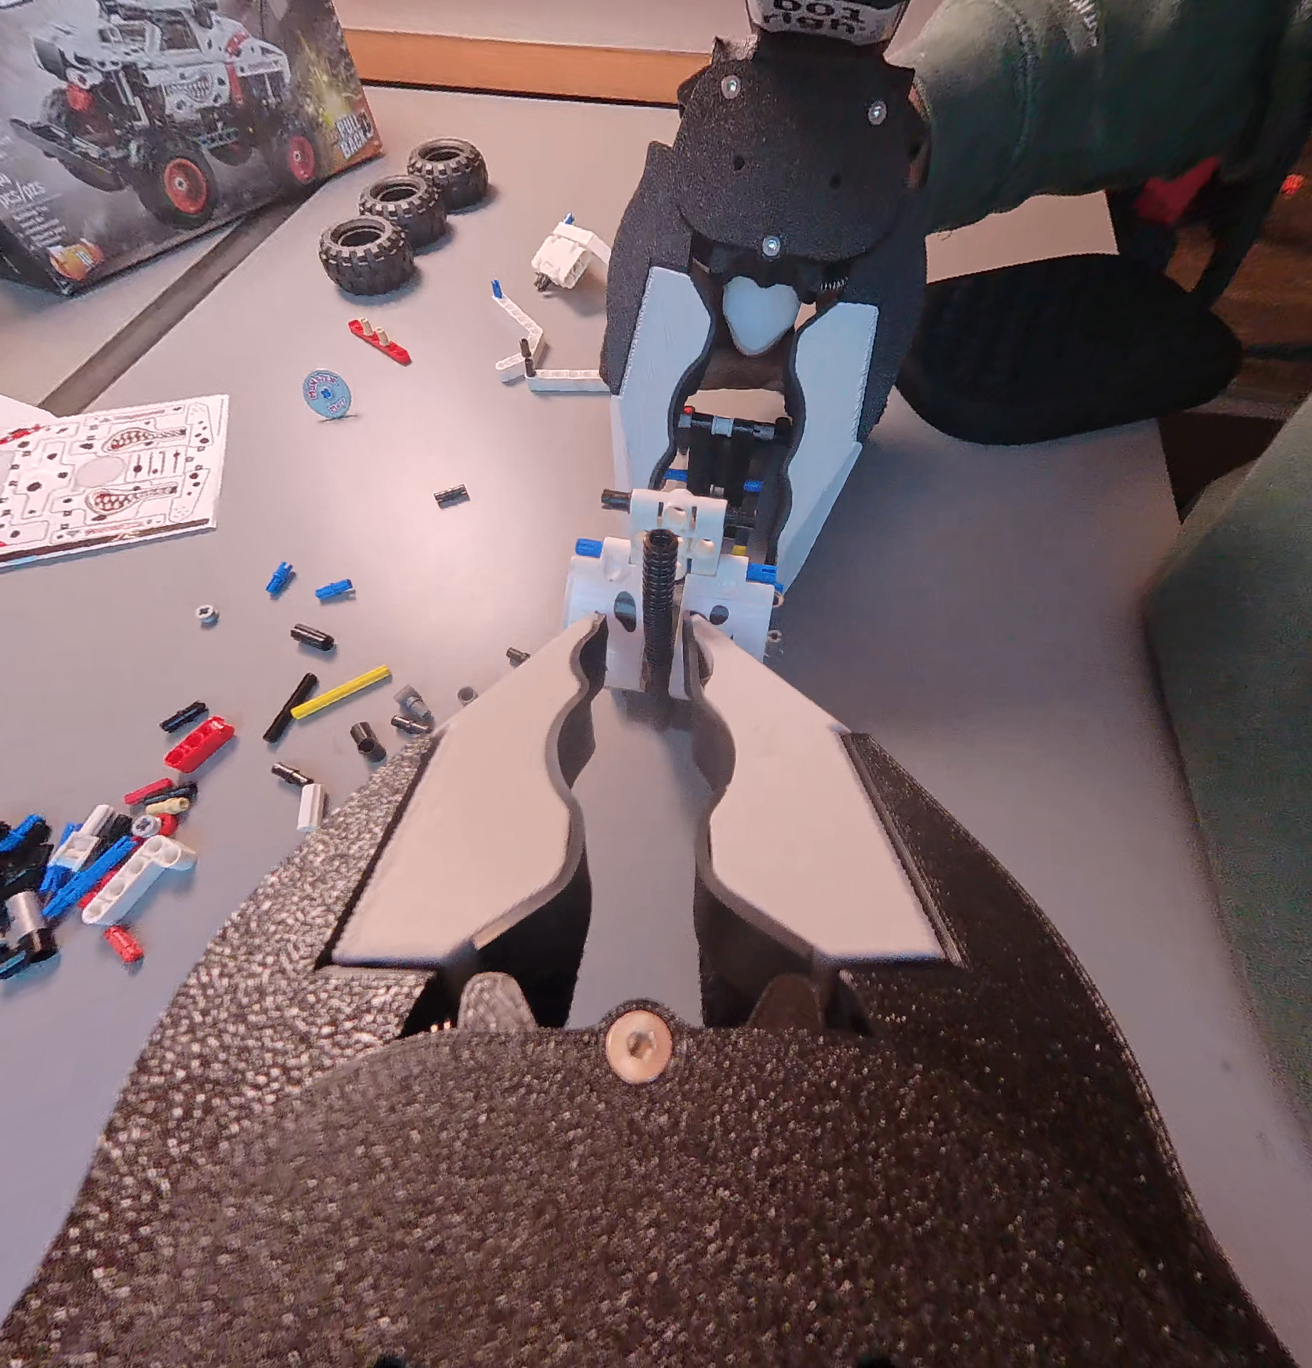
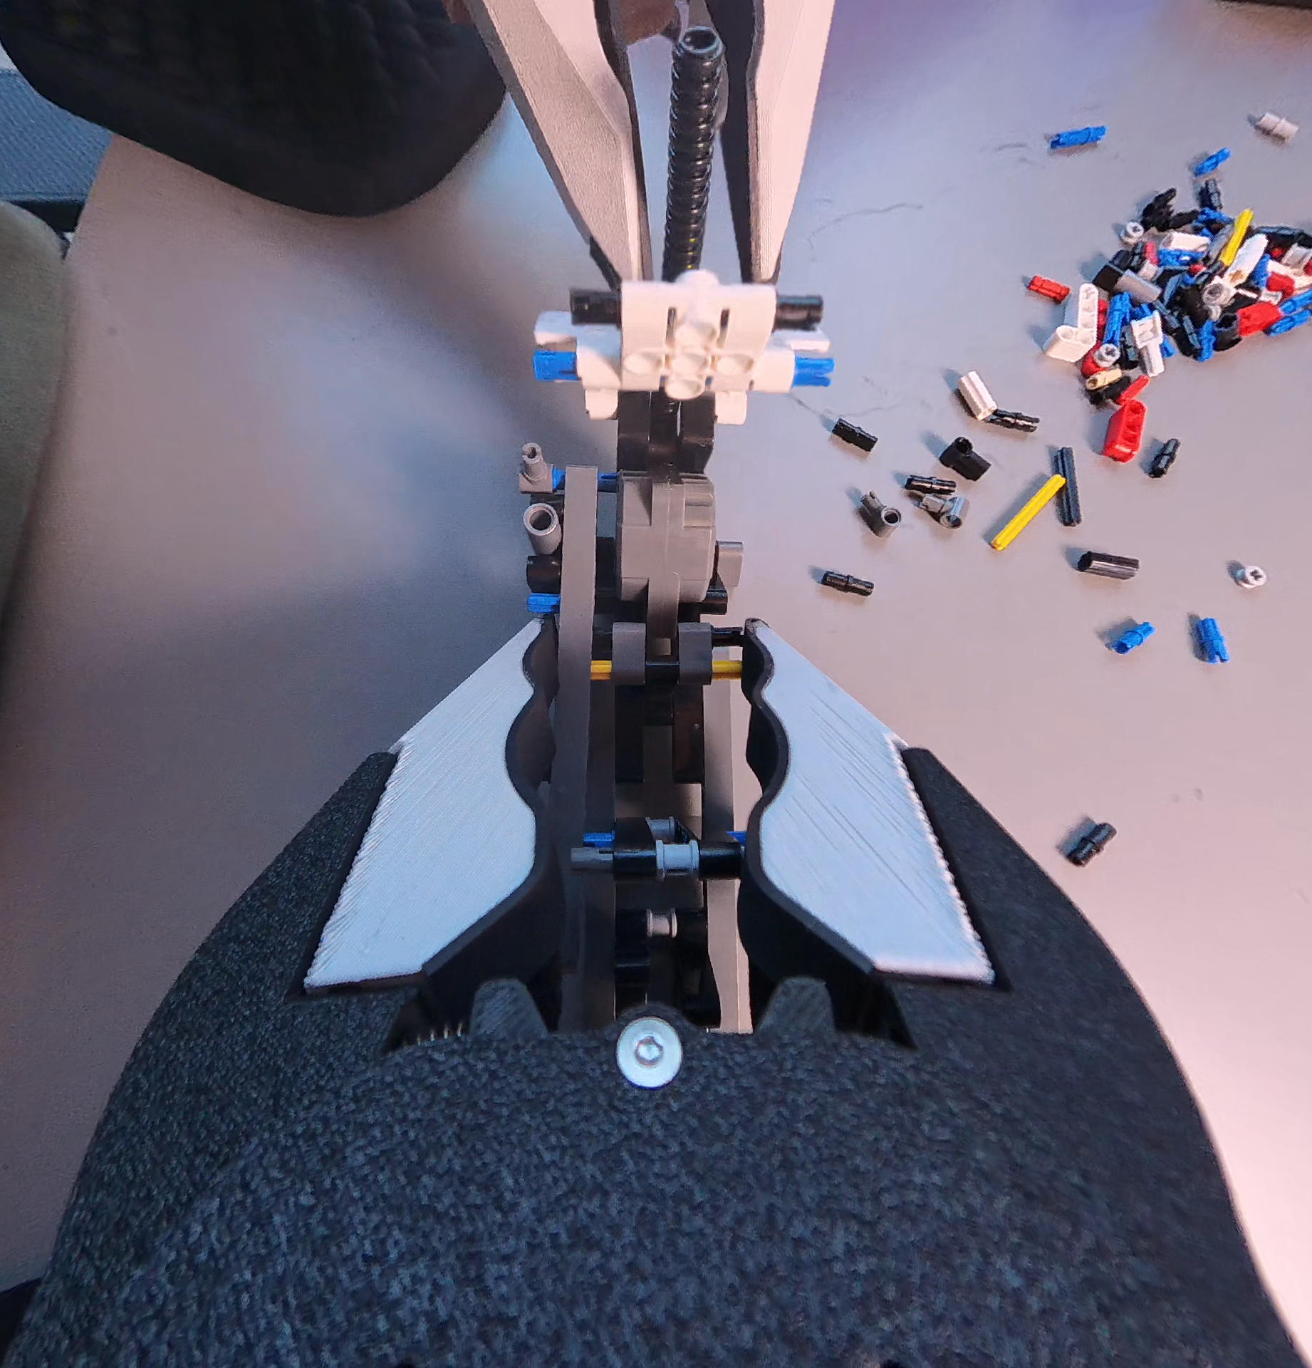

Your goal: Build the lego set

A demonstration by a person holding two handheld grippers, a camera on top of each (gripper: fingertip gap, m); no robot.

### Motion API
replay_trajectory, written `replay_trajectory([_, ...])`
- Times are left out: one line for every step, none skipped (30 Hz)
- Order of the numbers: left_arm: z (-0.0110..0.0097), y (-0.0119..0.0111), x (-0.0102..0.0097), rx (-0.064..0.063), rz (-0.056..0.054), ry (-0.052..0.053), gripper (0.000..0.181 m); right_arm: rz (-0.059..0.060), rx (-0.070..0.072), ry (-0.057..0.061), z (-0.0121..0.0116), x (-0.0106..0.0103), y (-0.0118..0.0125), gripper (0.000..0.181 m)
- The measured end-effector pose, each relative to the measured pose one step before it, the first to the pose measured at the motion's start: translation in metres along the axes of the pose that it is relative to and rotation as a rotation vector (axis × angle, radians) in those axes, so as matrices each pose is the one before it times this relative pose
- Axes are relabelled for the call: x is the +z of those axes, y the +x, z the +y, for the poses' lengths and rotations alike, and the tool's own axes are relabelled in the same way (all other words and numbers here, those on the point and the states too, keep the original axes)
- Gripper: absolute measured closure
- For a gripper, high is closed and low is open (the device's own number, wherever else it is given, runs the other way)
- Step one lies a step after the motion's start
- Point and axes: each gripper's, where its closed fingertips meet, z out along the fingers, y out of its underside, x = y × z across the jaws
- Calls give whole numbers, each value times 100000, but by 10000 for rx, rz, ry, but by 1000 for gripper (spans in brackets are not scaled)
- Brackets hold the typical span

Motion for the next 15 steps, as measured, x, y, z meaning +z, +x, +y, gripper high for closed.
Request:
replay_trajectory([-48,39,159,-108,88,32,162,16,32,6,40,-31,33,132])
replay_trajectory([-9,45,87,-141,93,40,162,14,9,-1,12,-14,2,132])
replay_trajectory([17,-22,8,-276,105,46,161,17,-2,-6,-4,7,0,132])
replay_trajectory([31,-47,-66,-400,162,97,157,-2,14,6,-27,11,-1,132])
replay_trajectory([39,211,-117,-497,401,162,146,-7,40,17,-25,34,8,132])
replay_trajectory([213,295,-237,-538,529,131,137,-4,13,15,-12,19,20,132])
replay_trajectory([264,100,-403,-488,422,173,129,-13,5,1,5,13,27,132])
replay_trajectory([285,105,-474,-470,351,180,122,3,17,-2,-2,8,34,132])
replay_trajectory([566,233,-228,-346,306,-63,116,13,6,-2,2,-1,14,132])
replay_trajectory([867,-166,234,23,-148,-341,112,24,-10,-3,1,12,1,132])
replay_trajectory([948,-32,690,369,-258,-520,105,21,-10,2,-9,6,6,132])
replay_trajectory([627,132,904,519,-277,-480,102,-2,6,2,-8,8,-2,132])
replay_trajectory([91,-20,820,519,-356,-262,102,-18,16,-3,-4,10,-4,132])
replay_trajectory([-378,-176,529,281,-305,-30,111,-23,8,-8,-3,14,0,132])
replay_trajectory([-338,-609,165,-60,-327,-14,123,2,-7,-26,50,-16,39,132])
